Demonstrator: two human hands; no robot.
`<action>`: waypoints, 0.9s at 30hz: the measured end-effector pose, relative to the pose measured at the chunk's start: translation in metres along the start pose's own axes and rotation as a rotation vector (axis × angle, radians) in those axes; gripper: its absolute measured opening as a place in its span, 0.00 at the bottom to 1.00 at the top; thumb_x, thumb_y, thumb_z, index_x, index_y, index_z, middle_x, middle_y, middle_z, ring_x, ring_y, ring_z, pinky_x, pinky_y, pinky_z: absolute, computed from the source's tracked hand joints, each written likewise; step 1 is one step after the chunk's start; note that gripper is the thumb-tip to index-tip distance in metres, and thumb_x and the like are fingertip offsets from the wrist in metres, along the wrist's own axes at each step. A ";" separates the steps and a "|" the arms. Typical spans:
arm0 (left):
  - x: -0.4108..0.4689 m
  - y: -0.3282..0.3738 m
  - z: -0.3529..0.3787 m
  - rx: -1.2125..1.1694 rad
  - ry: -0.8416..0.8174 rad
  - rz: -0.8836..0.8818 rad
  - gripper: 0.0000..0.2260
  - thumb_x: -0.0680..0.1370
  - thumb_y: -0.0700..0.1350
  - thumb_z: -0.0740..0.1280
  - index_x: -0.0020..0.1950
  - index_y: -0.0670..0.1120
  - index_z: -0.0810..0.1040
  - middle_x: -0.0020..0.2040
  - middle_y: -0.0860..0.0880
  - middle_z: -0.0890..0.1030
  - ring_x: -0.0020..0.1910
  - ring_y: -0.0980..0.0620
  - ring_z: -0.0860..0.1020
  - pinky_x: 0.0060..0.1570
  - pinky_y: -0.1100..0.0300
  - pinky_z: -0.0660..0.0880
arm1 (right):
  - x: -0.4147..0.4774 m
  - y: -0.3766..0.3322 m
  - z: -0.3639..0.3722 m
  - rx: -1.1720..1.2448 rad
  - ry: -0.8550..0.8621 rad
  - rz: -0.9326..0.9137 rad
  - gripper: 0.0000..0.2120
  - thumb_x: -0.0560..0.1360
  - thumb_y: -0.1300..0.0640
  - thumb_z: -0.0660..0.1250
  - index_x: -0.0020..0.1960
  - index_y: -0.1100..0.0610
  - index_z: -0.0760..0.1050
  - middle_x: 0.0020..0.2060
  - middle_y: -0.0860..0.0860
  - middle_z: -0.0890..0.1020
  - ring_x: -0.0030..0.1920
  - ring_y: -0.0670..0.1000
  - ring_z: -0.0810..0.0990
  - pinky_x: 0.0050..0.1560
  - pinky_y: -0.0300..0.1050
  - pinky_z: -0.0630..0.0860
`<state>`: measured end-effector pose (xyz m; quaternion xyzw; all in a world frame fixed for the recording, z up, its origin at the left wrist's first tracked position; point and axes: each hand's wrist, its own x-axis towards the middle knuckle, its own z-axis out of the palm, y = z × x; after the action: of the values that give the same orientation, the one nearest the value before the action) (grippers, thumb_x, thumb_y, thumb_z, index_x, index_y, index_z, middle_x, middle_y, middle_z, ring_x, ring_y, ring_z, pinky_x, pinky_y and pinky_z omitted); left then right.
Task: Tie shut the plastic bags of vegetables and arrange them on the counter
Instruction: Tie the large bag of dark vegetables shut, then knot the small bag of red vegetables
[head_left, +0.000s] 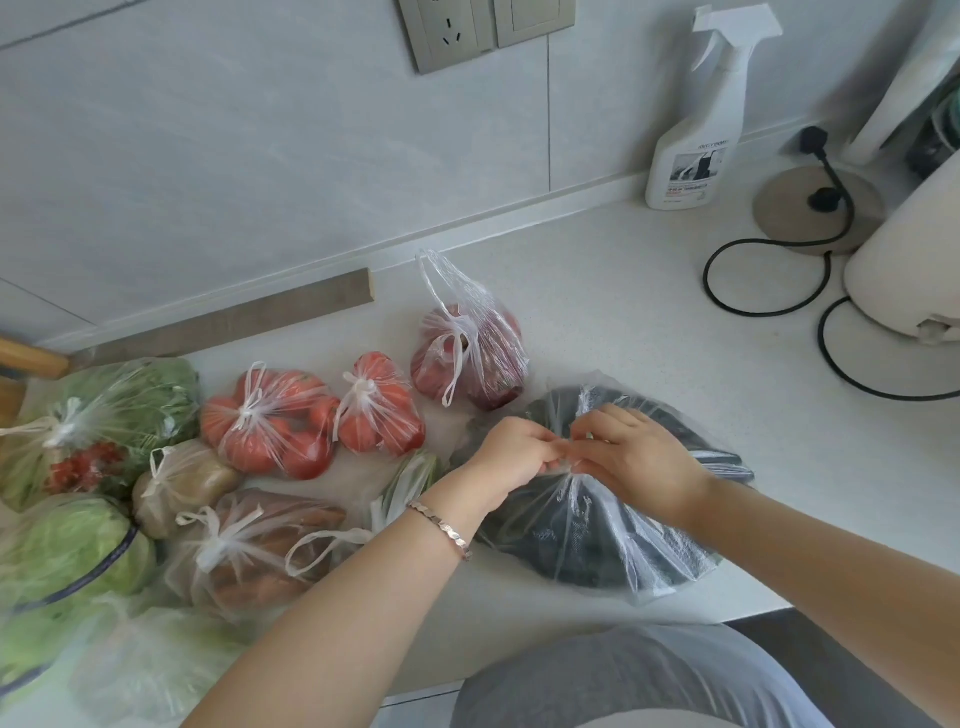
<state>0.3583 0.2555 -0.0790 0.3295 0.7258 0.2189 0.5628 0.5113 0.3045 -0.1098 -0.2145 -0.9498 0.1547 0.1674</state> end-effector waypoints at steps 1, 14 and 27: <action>0.003 0.000 -0.001 0.099 0.057 0.055 0.07 0.76 0.41 0.66 0.42 0.40 0.81 0.27 0.52 0.76 0.28 0.58 0.73 0.29 0.69 0.68 | 0.001 -0.001 0.000 -0.028 -0.015 -0.009 0.12 0.72 0.51 0.59 0.41 0.54 0.81 0.39 0.50 0.80 0.42 0.48 0.73 0.40 0.43 0.78; 0.015 -0.012 -0.037 0.462 0.344 0.292 0.07 0.75 0.43 0.67 0.51 0.45 0.81 0.50 0.49 0.80 0.46 0.55 0.76 0.55 0.59 0.74 | 0.040 0.007 -0.024 0.331 -0.525 0.420 0.09 0.76 0.52 0.62 0.50 0.55 0.78 0.42 0.44 0.76 0.44 0.45 0.75 0.49 0.35 0.72; 0.063 -0.010 -0.101 0.689 0.627 0.152 0.10 0.79 0.44 0.58 0.51 0.43 0.78 0.47 0.45 0.83 0.46 0.48 0.80 0.42 0.63 0.68 | 0.206 0.000 0.028 0.064 -0.248 0.577 0.23 0.74 0.43 0.61 0.63 0.56 0.68 0.60 0.55 0.70 0.61 0.56 0.68 0.61 0.50 0.68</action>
<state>0.2495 0.2993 -0.1011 0.4671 0.8650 0.0950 0.1566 0.3250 0.3926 -0.0831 -0.4493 -0.8576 0.2504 0.0063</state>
